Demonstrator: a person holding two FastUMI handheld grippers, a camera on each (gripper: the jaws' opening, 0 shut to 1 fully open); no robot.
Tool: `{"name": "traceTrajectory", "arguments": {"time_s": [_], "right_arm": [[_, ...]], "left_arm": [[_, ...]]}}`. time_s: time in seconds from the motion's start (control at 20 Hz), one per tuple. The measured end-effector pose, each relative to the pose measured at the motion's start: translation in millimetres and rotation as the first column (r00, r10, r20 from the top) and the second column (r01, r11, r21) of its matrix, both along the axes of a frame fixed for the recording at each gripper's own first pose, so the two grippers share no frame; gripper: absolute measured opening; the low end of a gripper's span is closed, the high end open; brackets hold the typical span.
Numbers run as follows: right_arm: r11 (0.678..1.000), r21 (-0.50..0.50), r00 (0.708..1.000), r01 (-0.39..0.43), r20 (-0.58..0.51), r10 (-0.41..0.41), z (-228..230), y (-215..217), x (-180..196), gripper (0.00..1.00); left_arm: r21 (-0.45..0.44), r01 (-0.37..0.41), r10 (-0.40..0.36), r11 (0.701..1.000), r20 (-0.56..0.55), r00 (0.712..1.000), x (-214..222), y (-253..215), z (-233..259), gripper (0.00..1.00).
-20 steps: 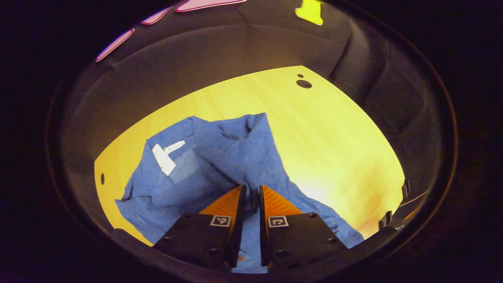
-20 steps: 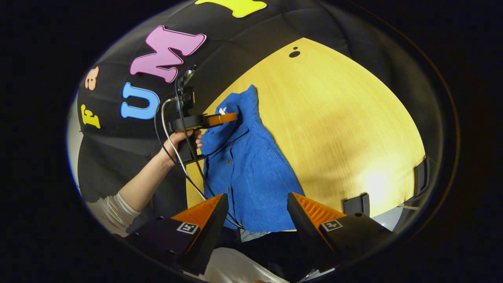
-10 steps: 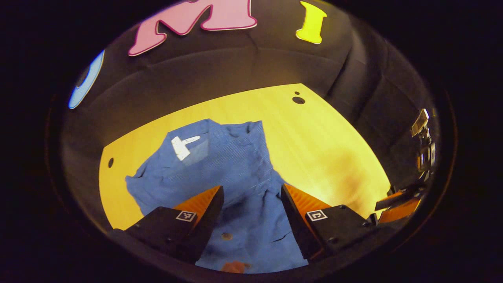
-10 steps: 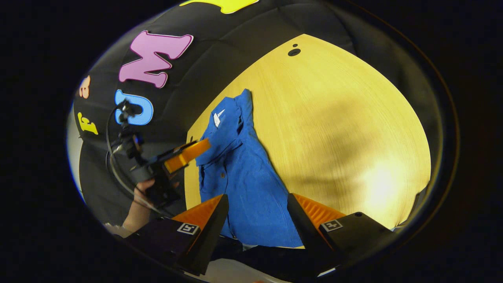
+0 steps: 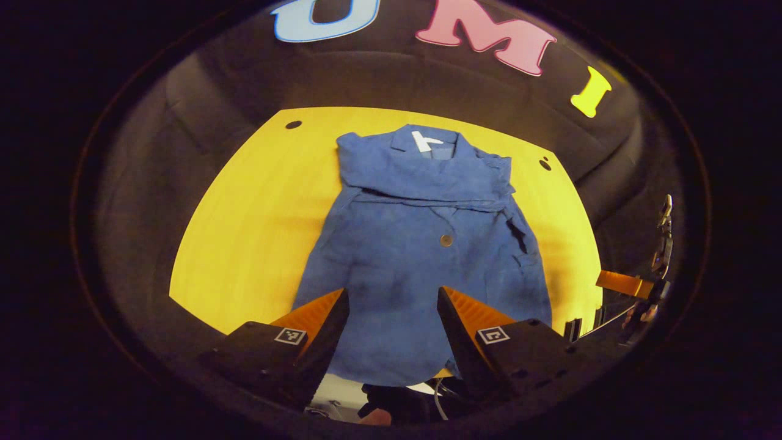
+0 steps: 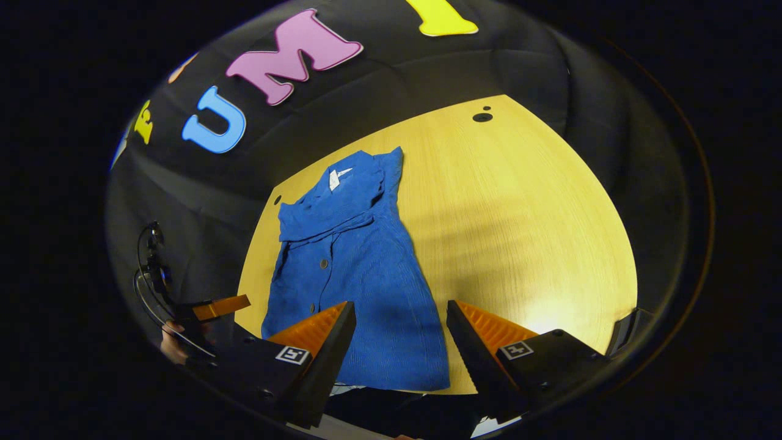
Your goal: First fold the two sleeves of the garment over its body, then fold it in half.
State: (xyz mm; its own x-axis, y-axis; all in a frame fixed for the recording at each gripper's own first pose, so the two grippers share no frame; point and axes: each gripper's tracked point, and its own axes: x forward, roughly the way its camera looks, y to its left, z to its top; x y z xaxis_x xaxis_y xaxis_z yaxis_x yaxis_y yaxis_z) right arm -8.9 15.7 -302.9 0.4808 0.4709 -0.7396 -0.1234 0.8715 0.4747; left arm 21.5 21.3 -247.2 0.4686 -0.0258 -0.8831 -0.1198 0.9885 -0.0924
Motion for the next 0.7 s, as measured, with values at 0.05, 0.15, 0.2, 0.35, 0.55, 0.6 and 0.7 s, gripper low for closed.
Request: {"name": "traceTrajectory", "arguments": {"time_s": [0.05, 0.15, 0.2, 0.35, 0.55, 0.6, 0.7], "right_arm": [[0.999, -0.035, 1.000, -0.022, 0.011, 0.023, -3.0, -0.3, -7.8, 0.96], [0.989, -0.124, 0.997, -0.077, -0.006, 0.077, -20.6, -2.6, -27.9, 0.96], [0.979, -0.170, 0.992, -0.115, -0.073, 0.104, -36.3, -6.6, -45.0, 0.96], [0.956, -0.244, 0.966, -0.163, -0.236, 0.104, -71.4, -5.2, -84.6, 0.98], [0.920, -0.342, 0.952, -0.190, -0.292, 0.088, -97.7, -8.5, -100.8, 0.98], [0.916, -0.357, 0.954, -0.183, -0.291, 0.077, -97.9, -7.9, -103.3, 0.98], [0.907, -0.381, 0.955, -0.181, -0.290, 0.068, -103.7, -6.8, -102.3, 0.98]], "left_arm": [[-0.019, -0.014, 0.014, 1.000, -0.010, 1.000, -10.4, 6.1, -4.4, 0.83], [0.005, -0.020, 0.020, 1.000, -0.017, 1.000, -23.6, 26.5, -15.8, 0.83], [0.035, -0.020, 0.021, 0.999, -0.033, 0.999, -32.5, 39.3, -28.2, 0.83], [0.061, -0.019, 0.028, 0.998, -0.155, 0.987, -57.0, 61.2, -65.0, 0.83], [0.094, 0.028, -0.004, 0.995, -0.242, 0.970, -67.9, 81.2, -97.2, 0.83], [0.117, 0.034, -0.003, 0.993, -0.252, 0.968, -68.8, 88.8, -102.9, 0.83], [0.123, 0.048, -0.014, 0.991, -0.263, 0.965, -66.4, 95.6, -112.6, 0.83]]}}
